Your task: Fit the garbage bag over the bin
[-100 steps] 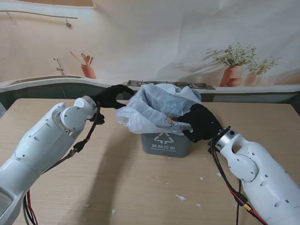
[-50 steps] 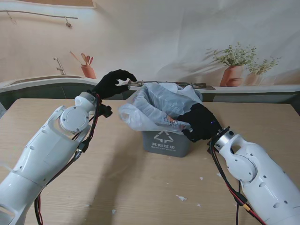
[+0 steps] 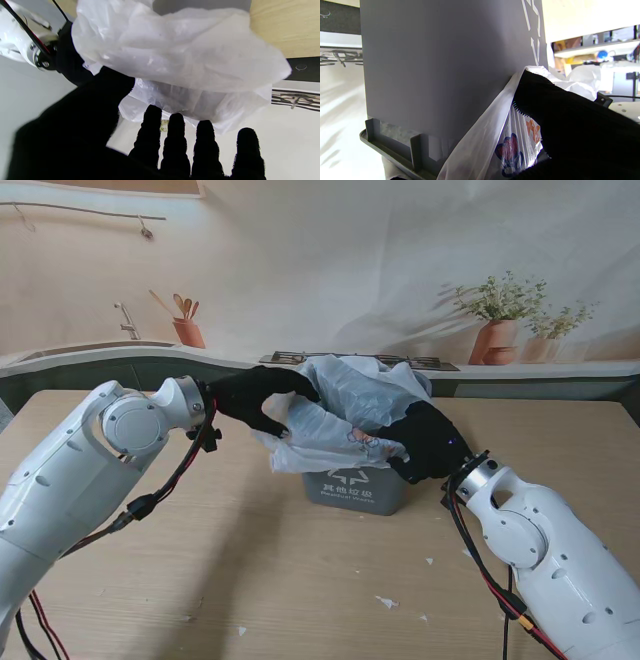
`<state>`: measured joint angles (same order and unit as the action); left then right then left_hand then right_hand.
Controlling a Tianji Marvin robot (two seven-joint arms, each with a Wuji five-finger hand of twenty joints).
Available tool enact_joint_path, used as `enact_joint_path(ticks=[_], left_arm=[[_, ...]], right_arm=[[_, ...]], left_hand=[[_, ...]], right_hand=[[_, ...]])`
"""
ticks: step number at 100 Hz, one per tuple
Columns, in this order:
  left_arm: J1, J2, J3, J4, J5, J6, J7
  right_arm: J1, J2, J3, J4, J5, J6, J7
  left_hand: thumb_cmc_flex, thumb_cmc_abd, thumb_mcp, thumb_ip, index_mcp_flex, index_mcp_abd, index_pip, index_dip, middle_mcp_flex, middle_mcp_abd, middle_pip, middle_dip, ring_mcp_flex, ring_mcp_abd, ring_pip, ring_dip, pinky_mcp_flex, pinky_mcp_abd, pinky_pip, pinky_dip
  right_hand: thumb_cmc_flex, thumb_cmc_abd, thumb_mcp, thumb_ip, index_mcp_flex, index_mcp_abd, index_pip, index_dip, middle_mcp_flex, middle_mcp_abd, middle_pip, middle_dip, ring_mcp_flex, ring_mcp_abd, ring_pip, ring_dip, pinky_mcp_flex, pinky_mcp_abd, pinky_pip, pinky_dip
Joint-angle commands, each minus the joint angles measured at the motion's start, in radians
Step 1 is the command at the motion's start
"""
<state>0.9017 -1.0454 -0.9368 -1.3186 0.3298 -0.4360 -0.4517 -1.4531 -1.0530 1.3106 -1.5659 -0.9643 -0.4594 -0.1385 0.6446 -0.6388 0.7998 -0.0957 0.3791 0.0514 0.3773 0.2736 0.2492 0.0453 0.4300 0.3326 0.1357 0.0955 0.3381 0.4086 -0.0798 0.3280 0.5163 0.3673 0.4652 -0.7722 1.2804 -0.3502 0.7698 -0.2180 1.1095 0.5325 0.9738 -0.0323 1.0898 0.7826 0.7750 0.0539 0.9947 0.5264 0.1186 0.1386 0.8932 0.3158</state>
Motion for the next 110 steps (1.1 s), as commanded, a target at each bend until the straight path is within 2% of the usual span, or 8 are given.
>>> enact_joint_path(ticks=[1,18,44,49,56,66,71,110], left_arm=[[-0.006,-0.001,0.012,0.003,-0.016,0.01,-0.028],[-0.052,-0.003,0.08,0.048,0.021,-0.033,-0.012],[-0.097,-0.032,0.153,0.131,0.077,-0.066,0.096],[-0.1,-0.034,0.156,0.136,0.079,-0.067,0.102],[-0.101,-0.039,0.159,0.142,0.082,-0.068,0.117],[-0.102,-0.044,0.16,0.148,0.09,-0.07,0.137],[-0.102,-0.046,0.161,0.15,0.092,-0.066,0.143],[-0.141,-0.057,0.217,0.191,0.074,-0.058,0.141]], right_arm=[[-0.02,-0.005,-0.013,0.021,-0.005,-0.004,0.032],[-0.017,-0.006,-0.016,0.021,0.0,-0.009,0.035],[-0.026,-0.005,0.002,0.01,-0.003,-0.034,0.031],[-0.032,-0.005,0.015,0.001,-0.004,-0.049,0.035],[-0.041,-0.007,0.034,-0.009,0.0,-0.073,0.024],[-0.053,-0.01,0.063,-0.027,-0.002,-0.107,0.002],[-0.057,-0.011,0.078,-0.035,0.007,-0.123,0.005],[-0.034,-0.014,0.094,-0.042,0.101,-0.084,0.085]], left_hand=[[-0.021,-0.043,0.016,-0.003,-0.043,-0.002,-0.009,-0.014,-0.029,-0.048,-0.027,-0.022,-0.028,-0.037,-0.02,-0.008,-0.004,-0.031,-0.058,0.003],[-0.01,-0.04,0.034,0.001,-0.029,-0.017,0.012,-0.007,-0.026,-0.051,-0.002,-0.009,-0.026,-0.034,-0.002,0.009,-0.002,-0.029,-0.056,0.032],[0.045,0.016,0.1,0.008,0.245,-0.056,0.29,0.131,0.213,-0.026,0.106,0.05,0.097,0.001,0.105,0.051,0.005,-0.003,0.072,0.044],[0.094,-0.005,0.056,-0.052,0.294,-0.074,0.337,0.126,0.237,-0.024,0.109,0.059,0.104,0.003,0.114,0.053,-0.001,0.001,0.101,0.009],[0.144,-0.02,0.011,-0.07,0.329,-0.106,0.393,0.107,0.254,-0.028,0.113,0.063,0.111,0.003,0.118,0.054,-0.003,0.003,0.111,-0.013],[0.184,-0.008,-0.044,-0.062,0.383,-0.138,0.509,0.092,0.288,-0.031,0.119,0.066,0.129,0.005,0.127,0.055,-0.003,0.006,0.128,-0.024],[0.193,0.009,-0.046,-0.064,0.43,-0.141,0.554,0.095,0.316,-0.033,0.12,0.065,0.141,0.005,0.132,0.056,-0.005,0.008,0.141,-0.022],[0.189,0.02,-0.001,-0.04,0.432,-0.035,0.582,0.218,0.464,-0.012,0.137,0.078,0.219,0.013,0.149,0.059,-0.01,0.018,0.111,-0.051]], right_hand=[[0.115,0.029,0.067,0.007,0.041,-0.112,0.027,-0.028,0.013,0.016,0.024,-0.001,0.032,0.021,0.012,0.004,0.0,0.049,0.015,-0.004],[0.113,0.03,0.066,0.007,0.04,-0.116,0.025,-0.026,0.013,0.013,0.023,-0.001,0.032,0.019,0.01,0.003,0.002,0.049,0.016,-0.005],[0.041,0.065,0.008,0.015,-0.033,-0.11,-0.011,-0.118,-0.055,-0.025,-0.05,-0.072,0.0,0.009,-0.052,-0.02,-0.004,0.053,0.011,-0.012],[0.001,0.074,-0.018,0.017,-0.086,-0.098,-0.024,-0.155,-0.11,-0.035,-0.077,-0.107,-0.026,0.012,-0.081,-0.028,-0.014,0.05,0.003,-0.013],[-0.039,0.071,-0.041,0.013,-0.148,-0.087,-0.029,-0.202,-0.181,-0.036,-0.096,-0.161,-0.061,0.014,-0.105,-0.031,-0.022,0.052,-0.006,-0.009],[-0.138,0.106,-0.043,0.087,-0.22,-0.059,-0.127,-0.17,-0.303,-0.045,-0.127,-0.216,-0.122,0.008,-0.154,-0.042,-0.039,0.05,-0.031,-0.001],[-0.175,0.139,-0.06,0.193,-0.265,-0.047,-0.193,-0.073,-0.372,-0.049,-0.138,-0.259,-0.168,0.002,-0.184,-0.048,-0.055,0.047,-0.059,0.009],[-0.237,0.125,-0.229,0.196,-0.53,0.011,-0.267,-0.14,-0.668,-0.037,-0.202,-0.365,-0.374,-0.014,-0.338,-0.111,-0.083,0.042,-0.279,0.08]])
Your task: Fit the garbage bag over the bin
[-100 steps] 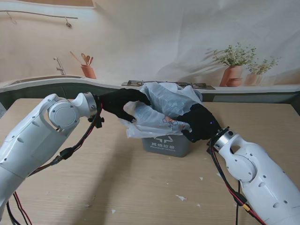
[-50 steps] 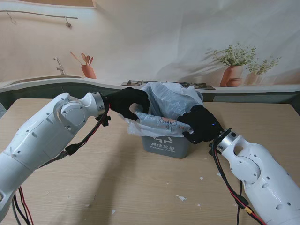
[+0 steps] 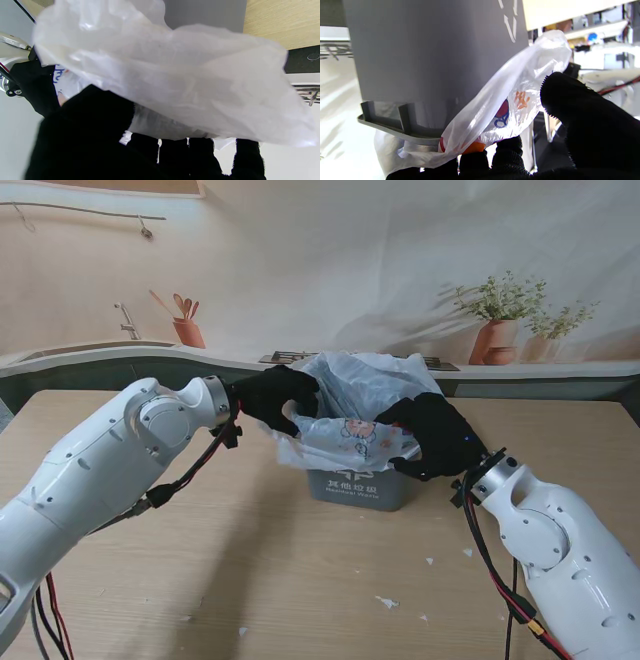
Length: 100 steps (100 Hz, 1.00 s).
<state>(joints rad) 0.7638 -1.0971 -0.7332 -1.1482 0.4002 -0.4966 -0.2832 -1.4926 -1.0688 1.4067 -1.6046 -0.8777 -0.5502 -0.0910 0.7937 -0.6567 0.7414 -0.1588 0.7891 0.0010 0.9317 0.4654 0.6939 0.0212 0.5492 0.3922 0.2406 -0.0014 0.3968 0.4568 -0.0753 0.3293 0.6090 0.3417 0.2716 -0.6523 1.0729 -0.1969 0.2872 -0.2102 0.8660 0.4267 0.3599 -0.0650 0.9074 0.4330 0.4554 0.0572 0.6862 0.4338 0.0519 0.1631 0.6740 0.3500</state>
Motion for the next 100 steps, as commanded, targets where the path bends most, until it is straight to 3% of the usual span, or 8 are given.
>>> enact_joint_path(ticks=[1,16,30,48,59,76,89,100], left_arm=[[-0.004,-0.006,0.016,0.021,0.004,0.003,-0.028],[-0.016,-0.008,0.035,0.031,0.009,-0.007,-0.024],[-0.019,-0.01,0.038,0.03,0.012,-0.01,-0.02],[-0.023,-0.008,0.044,0.028,0.003,-0.007,-0.032],[-0.024,-0.008,0.047,0.029,0.0,-0.01,-0.034],[-0.024,-0.006,0.047,0.025,0.004,-0.01,-0.038],[-0.022,-0.006,0.048,0.025,0.003,-0.009,-0.037],[-0.02,-0.006,0.048,0.023,0.008,-0.012,-0.035]], right_arm=[[0.006,0.002,-0.002,-0.003,0.015,0.009,0.044],[0.014,0.016,0.009,0.002,-0.036,0.009,0.081],[0.018,0.028,0.033,0.003,-0.133,-0.013,0.066],[0.023,0.02,0.047,0.025,-0.112,-0.037,0.02],[0.027,0.002,0.044,0.039,0.038,-0.055,0.032],[0.028,-0.015,0.035,0.049,0.125,-0.057,0.016],[0.031,-0.043,0.015,0.058,0.138,-0.028,-0.119],[0.039,-0.06,0.018,0.058,0.158,-0.028,-0.177]], left_hand=[[0.039,0.038,0.058,0.024,0.021,0.015,0.027,0.029,0.019,0.012,0.017,0.02,0.114,0.11,0.09,0.012,-0.014,0.017,0.015,-0.027],[0.036,0.03,0.075,0.03,0.02,0.026,0.029,0.047,0.027,0.014,0.016,0.025,0.124,0.114,0.09,0.014,-0.013,0.021,0.007,-0.028],[0.03,0.028,0.081,0.029,0.019,0.026,0.029,0.053,0.028,0.006,0.02,0.031,0.127,0.112,0.091,0.017,-0.012,0.021,0.005,-0.027],[0.031,0.03,0.083,0.029,0.021,0.03,0.03,0.06,0.035,0.005,0.024,0.041,0.134,0.11,0.092,0.021,-0.014,0.021,0.0,-0.027],[0.031,0.03,0.085,0.03,0.021,0.028,0.029,0.066,0.036,0.003,0.023,0.051,0.135,0.108,0.092,0.023,-0.013,0.021,-0.004,-0.027],[0.029,0.033,0.084,0.03,0.019,0.025,0.027,0.072,0.035,-0.003,0.019,0.059,0.134,0.105,0.091,0.024,-0.013,0.021,-0.006,-0.026],[0.03,0.033,0.081,0.03,0.019,0.02,0.024,0.073,0.034,-0.006,0.016,0.063,0.136,0.105,0.091,0.025,-0.013,0.02,-0.009,-0.026],[0.031,0.034,0.079,0.03,0.019,0.017,0.022,0.073,0.034,-0.009,0.014,0.066,0.136,0.105,0.09,0.026,-0.012,0.021,-0.01,-0.025]], right_hand=[[-0.044,0.007,-0.024,0.043,-0.054,0.005,-0.026,-0.036,-0.062,-0.003,-0.022,-0.017,-0.061,-0.019,-0.033,-0.02,-0.019,0.017,-0.064,0.046],[-0.06,-0.014,-0.077,0.036,-0.146,0.045,-0.067,-0.084,-0.159,0.006,-0.051,-0.036,-0.136,-0.02,-0.117,-0.061,-0.034,0.016,-0.158,0.062],[-0.09,-0.019,-0.107,0.029,-0.201,0.072,-0.077,-0.149,-0.183,0.019,-0.156,-0.091,-0.174,-0.026,-0.167,-0.089,-0.023,0.013,-0.267,0.154],[-0.117,-0.028,-0.108,0.021,-0.204,0.041,-0.135,-0.185,-0.181,0.02,-0.206,-0.105,-0.189,-0.029,-0.174,-0.094,-0.025,0.01,-0.287,0.188],[-0.121,-0.032,-0.103,0.02,-0.199,0.016,-0.13,-0.175,-0.177,0.014,-0.2,-0.101,-0.187,-0.027,-0.172,-0.093,-0.032,0.006,-0.294,0.195],[-0.122,0.017,-0.153,0.028,-0.13,-0.004,-0.039,-0.079,-0.161,-0.005,-0.015,-0.026,-0.133,-0.019,-0.111,-0.063,-0.001,0.019,-0.3,0.229],[-0.089,0.032,-0.135,0.042,0.022,0.031,0.055,0.025,0.025,0.0,0.105,0.028,-0.018,0.004,0.012,-0.003,0.095,0.04,-0.264,0.255],[-0.076,0.035,-0.096,0.043,0.069,0.036,0.079,0.063,0.067,-0.007,0.154,0.08,0.01,0.006,0.076,0.03,0.117,0.037,-0.253,0.262]])
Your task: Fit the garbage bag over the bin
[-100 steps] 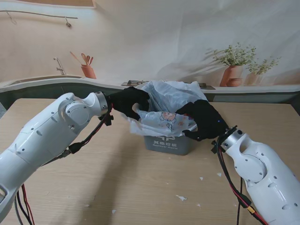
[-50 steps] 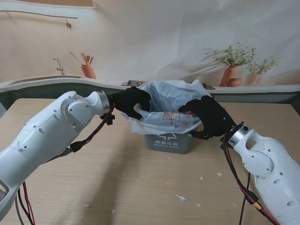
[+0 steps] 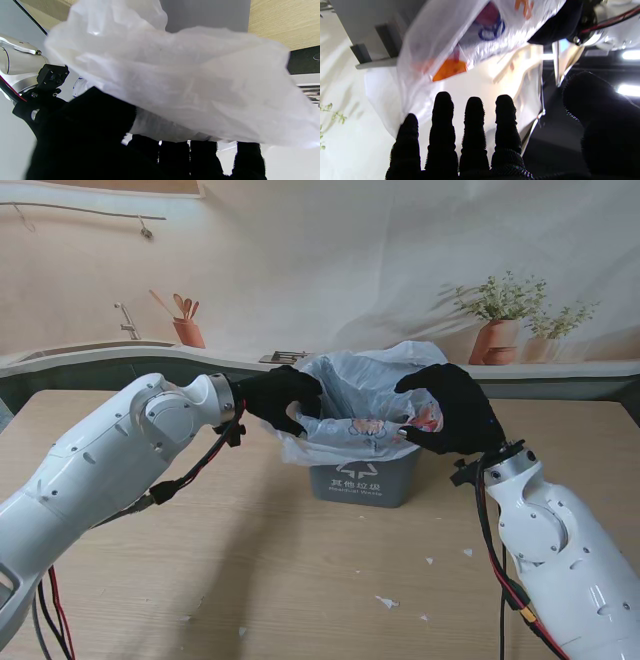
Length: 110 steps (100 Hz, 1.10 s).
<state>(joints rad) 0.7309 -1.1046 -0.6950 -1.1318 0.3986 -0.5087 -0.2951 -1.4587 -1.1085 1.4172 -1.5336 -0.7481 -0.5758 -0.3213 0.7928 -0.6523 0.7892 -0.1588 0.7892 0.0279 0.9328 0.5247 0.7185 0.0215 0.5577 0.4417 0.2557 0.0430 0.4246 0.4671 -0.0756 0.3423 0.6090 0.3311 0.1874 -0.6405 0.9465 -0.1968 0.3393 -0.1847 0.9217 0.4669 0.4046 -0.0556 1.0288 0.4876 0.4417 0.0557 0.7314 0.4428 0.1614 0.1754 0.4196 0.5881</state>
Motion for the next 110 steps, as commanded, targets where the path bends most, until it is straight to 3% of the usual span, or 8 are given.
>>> enact_joint_path(ticks=[1,22,31,40,61,73,85,110], left_arm=[[0.013,0.002,0.009,0.007,0.01,0.0,-0.023],[0.013,0.002,0.01,0.007,0.009,-0.002,-0.024],[0.013,0.003,0.011,0.007,0.009,-0.003,-0.025],[0.014,0.003,0.011,0.007,0.01,-0.005,-0.024],[0.01,0.002,0.016,0.013,0.012,-0.014,-0.021],[0.005,0.002,0.022,0.018,0.009,-0.02,-0.022],[0.004,0.0,0.024,0.022,0.008,-0.024,-0.019],[0.0,-0.001,0.032,0.031,0.0,-0.028,-0.021]], right_arm=[[0.005,-0.021,0.009,-0.014,0.035,-0.002,0.053],[0.009,-0.036,0.023,-0.048,0.136,-0.004,0.063],[0.036,-0.034,0.017,-0.036,0.091,0.025,0.038],[0.086,-0.023,0.0,0.004,-0.006,0.067,0.012],[0.185,-0.017,-0.075,0.096,-0.048,0.193,0.004],[0.242,-0.016,-0.114,0.15,-0.059,0.256,0.005],[0.275,-0.015,-0.14,0.181,-0.062,0.333,0.017],[0.319,-0.02,-0.193,0.265,-0.052,0.475,0.029]], left_hand=[[0.032,0.03,0.031,0.03,0.019,-0.009,0.021,0.014,0.009,-0.008,0.005,0.017,0.121,0.061,0.062,0.015,-0.012,0.008,-0.011,-0.015],[0.033,0.031,0.027,0.03,0.019,-0.012,0.019,0.015,0.008,-0.01,0.003,0.02,0.121,0.06,0.061,0.016,-0.012,0.008,-0.012,-0.013],[0.035,0.032,0.026,0.031,0.018,-0.012,0.018,0.015,0.006,-0.011,0.002,0.021,0.12,0.061,0.06,0.016,-0.011,0.008,-0.012,-0.012],[0.035,0.033,0.025,0.031,0.018,-0.013,0.018,0.015,0.006,-0.01,0.002,0.021,0.122,0.06,0.06,0.017,-0.011,0.008,-0.012,-0.01],[0.034,0.034,0.022,0.031,0.017,-0.017,0.018,0.015,0.005,-0.013,0.001,0.022,0.122,0.058,0.061,0.017,-0.011,0.007,-0.01,-0.007],[0.036,0.035,0.022,0.032,0.016,-0.017,0.018,0.014,0.005,-0.015,0.002,0.023,0.121,0.057,0.061,0.018,-0.012,0.008,-0.011,-0.006],[0.036,0.034,0.021,0.032,0.017,-0.018,0.019,0.013,0.004,-0.015,0.001,0.023,0.122,0.054,0.061,0.018,-0.011,0.007,-0.011,-0.005],[0.037,0.035,0.02,0.033,0.017,-0.019,0.019,0.011,0.003,-0.018,0.001,0.024,0.12,0.051,0.06,0.017,-0.011,0.007,-0.012,-0.002]], right_hand=[[0.011,0.024,0.034,0.043,0.019,0.009,0.026,0.027,0.023,-0.017,0.035,0.031,0.023,0.006,0.037,0.024,0.008,0.024,0.002,0.025],[0.022,0.014,0.06,0.041,0.034,0.023,0.048,0.058,0.044,-0.025,0.074,0.099,0.038,0.003,0.108,0.058,0.031,0.015,0.027,0.044],[0.022,0.024,0.053,0.039,-0.024,0.032,0.033,0.06,-0.018,-0.02,0.061,0.109,-0.013,0.003,0.105,0.06,0.01,0.004,0.023,0.047],[0.027,0.043,0.02,0.044,-0.112,0.041,-0.01,0.03,-0.129,-0.004,-0.015,0.053,-0.094,-0.009,0.054,0.037,-0.024,-0.013,0.015,0.059],[0.029,0.071,-0.051,0.048,-0.255,0.117,-0.052,-0.095,-0.243,0.036,-0.12,-0.09,-0.208,-0.017,0.007,0.007,-0.081,-0.035,-0.008,0.101],[0.04,0.08,-0.072,0.051,-0.252,0.094,-0.111,-0.142,-0.232,0.052,-0.203,-0.122,-0.241,-0.019,-0.037,-0.018,-0.099,-0.042,-0.018,0.106],[0.067,0.082,-0.019,0.055,-0.239,0.051,-0.047,-0.122,-0.24,0.055,-0.085,-0.07,-0.202,-0.003,-0.035,-0.02,-0.081,-0.033,-0.02,0.11],[0.174,0.107,0.19,0.055,0.018,0.009,0.018,-0.111,0.09,0.069,0.018,-0.017,0.017,0.072,0.092,0.041,0.017,0.011,0.001,0.097]])
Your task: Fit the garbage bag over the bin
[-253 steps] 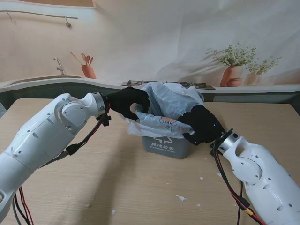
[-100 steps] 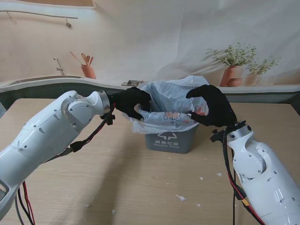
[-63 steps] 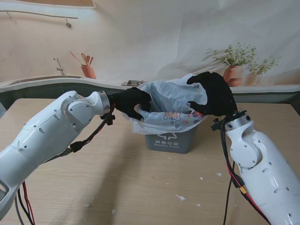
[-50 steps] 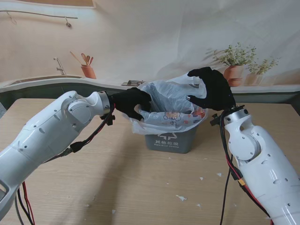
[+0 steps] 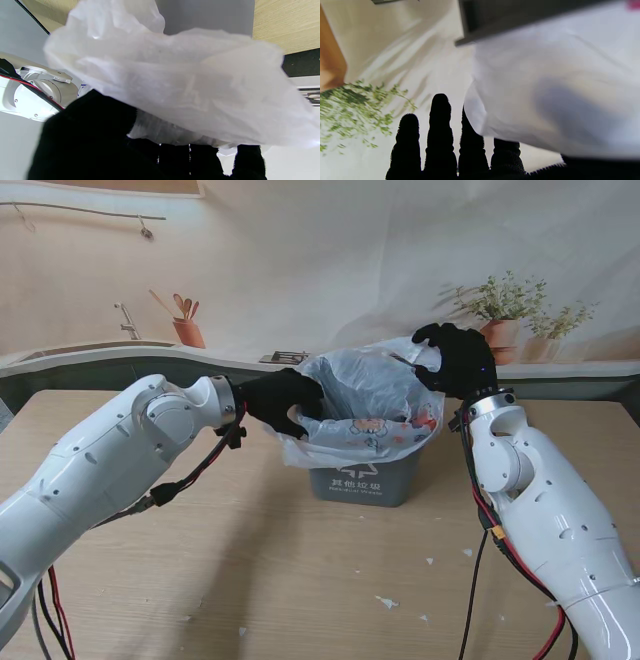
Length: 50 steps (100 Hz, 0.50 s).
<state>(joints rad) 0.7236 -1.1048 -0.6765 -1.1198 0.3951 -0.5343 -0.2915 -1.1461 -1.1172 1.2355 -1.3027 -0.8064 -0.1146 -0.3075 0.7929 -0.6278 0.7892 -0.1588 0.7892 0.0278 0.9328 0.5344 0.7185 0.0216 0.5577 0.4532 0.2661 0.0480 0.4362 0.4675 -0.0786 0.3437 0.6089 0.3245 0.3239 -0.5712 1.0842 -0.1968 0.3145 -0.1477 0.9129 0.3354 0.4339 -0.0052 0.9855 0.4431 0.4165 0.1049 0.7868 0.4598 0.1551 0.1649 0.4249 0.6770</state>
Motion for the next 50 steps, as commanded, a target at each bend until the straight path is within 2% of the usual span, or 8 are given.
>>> enact_joint_path(ticks=[1,3,7,8,14,26,34,50], left_arm=[[0.007,-0.001,0.014,0.02,0.003,-0.003,-0.024],[0.006,-0.001,0.015,0.02,0.002,-0.003,-0.025],[0.006,-0.001,0.017,0.021,0.0,-0.003,-0.027],[0.006,-0.001,0.017,0.021,0.0,-0.003,-0.027],[0.006,-0.001,0.018,0.021,0.0,-0.004,-0.027],[0.006,-0.001,0.018,0.022,-0.001,-0.003,-0.027],[0.007,-0.001,0.018,0.022,-0.001,-0.003,-0.028],[0.007,0.0,0.02,0.023,-0.001,-0.004,-0.03]], right_arm=[[0.009,-0.012,-0.015,0.04,0.006,0.018,0.013],[0.014,-0.012,-0.02,0.051,0.006,0.026,0.009],[0.025,-0.015,-0.032,0.074,0.005,0.039,-0.006],[0.028,-0.015,-0.035,0.081,0.004,0.041,-0.011],[0.044,-0.016,-0.052,0.116,-0.001,0.048,-0.03],[0.069,-0.017,-0.086,0.172,-0.002,0.065,-0.038],[0.082,-0.019,-0.106,0.206,-0.002,0.076,-0.049],[0.112,-0.016,-0.148,0.271,-0.013,0.098,-0.059]], left_hand=[[0.037,0.011,0.02,0.033,0.017,-0.019,0.019,0.001,0.003,-0.019,0.001,0.012,0.11,0.045,0.049,0.017,-0.008,0.006,-0.012,0.004],[0.036,0.011,0.02,0.033,0.016,-0.02,0.018,0.001,0.003,-0.019,0.001,0.012,0.11,0.044,0.049,0.017,-0.008,0.006,-0.012,0.004],[0.037,0.011,0.02,0.033,0.016,-0.019,0.019,0.001,0.003,-0.018,0.001,0.013,0.11,0.044,0.049,0.017,-0.008,0.006,-0.012,0.005],[0.036,0.012,0.019,0.033,0.015,-0.02,0.019,0.001,0.003,-0.02,0.001,0.013,0.11,0.043,0.048,0.017,-0.008,0.006,-0.012,0.005],[0.036,0.012,0.019,0.033,0.016,-0.02,0.02,0.002,0.003,-0.019,0.001,0.013,0.111,0.044,0.049,0.017,-0.008,0.006,-0.012,0.005],[0.038,0.012,0.019,0.033,0.015,-0.021,0.019,0.001,0.002,-0.02,0.001,0.014,0.109,0.042,0.048,0.016,-0.009,0.006,-0.014,0.005],[0.039,0.012,0.017,0.033,0.015,-0.021,0.02,0.001,0.002,-0.02,0.001,0.015,0.11,0.04,0.049,0.016,-0.009,0.005,-0.016,0.005],[0.039,0.014,0.017,0.033,0.014,-0.022,0.02,0.0,0.0,-0.021,0.0,0.015,0.109,0.041,0.048,0.016,-0.009,0.005,-0.017,0.005]], right_hand=[[0.045,0.039,0.056,0.056,0.057,-0.035,0.032,0.023,0.074,0.014,0.069,0.032,0.051,0.022,0.045,0.028,0.029,0.023,-0.002,0.007],[0.077,0.041,0.06,0.043,0.096,-0.049,0.044,0.023,0.109,0.002,0.092,0.045,0.072,0.022,0.067,0.039,0.04,0.024,0.002,0.004],[0.148,0.006,0.064,-0.053,0.141,-0.087,0.136,-0.089,0.154,-0.006,0.128,0.058,0.101,0.024,0.098,0.056,0.057,0.027,0.018,-0.014],[0.165,-0.005,0.065,-0.066,0.155,-0.095,0.157,-0.102,0.167,-0.007,0.138,0.054,0.11,0.023,0.105,0.059,0.061,0.028,0.02,-0.016],[0.236,-0.05,0.073,-0.099,0.229,-0.127,0.221,-0.123,0.275,-0.013,0.174,0.055,0.183,0.023,0.135,0.069,0.092,0.04,0.03,-0.026],[0.323,-0.108,0.135,-0.105,0.394,-0.142,0.253,-0.141,0.437,-0.023,0.185,0.132,0.308,0.025,0.172,0.07,0.144,0.064,0.046,-0.06],[0.347,-0.125,0.155,-0.103,0.46,-0.131,0.251,-0.146,0.475,-0.004,0.18,0.16,0.345,0.025,0.184,0.069,0.159,0.072,0.053,-0.075],[0.348,-0.122,0.157,-0.106,0.487,-0.119,0.242,-0.142,0.477,0.0,0.171,0.173,0.345,0.024,0.187,0.068,0.159,0.074,0.057,-0.085]])
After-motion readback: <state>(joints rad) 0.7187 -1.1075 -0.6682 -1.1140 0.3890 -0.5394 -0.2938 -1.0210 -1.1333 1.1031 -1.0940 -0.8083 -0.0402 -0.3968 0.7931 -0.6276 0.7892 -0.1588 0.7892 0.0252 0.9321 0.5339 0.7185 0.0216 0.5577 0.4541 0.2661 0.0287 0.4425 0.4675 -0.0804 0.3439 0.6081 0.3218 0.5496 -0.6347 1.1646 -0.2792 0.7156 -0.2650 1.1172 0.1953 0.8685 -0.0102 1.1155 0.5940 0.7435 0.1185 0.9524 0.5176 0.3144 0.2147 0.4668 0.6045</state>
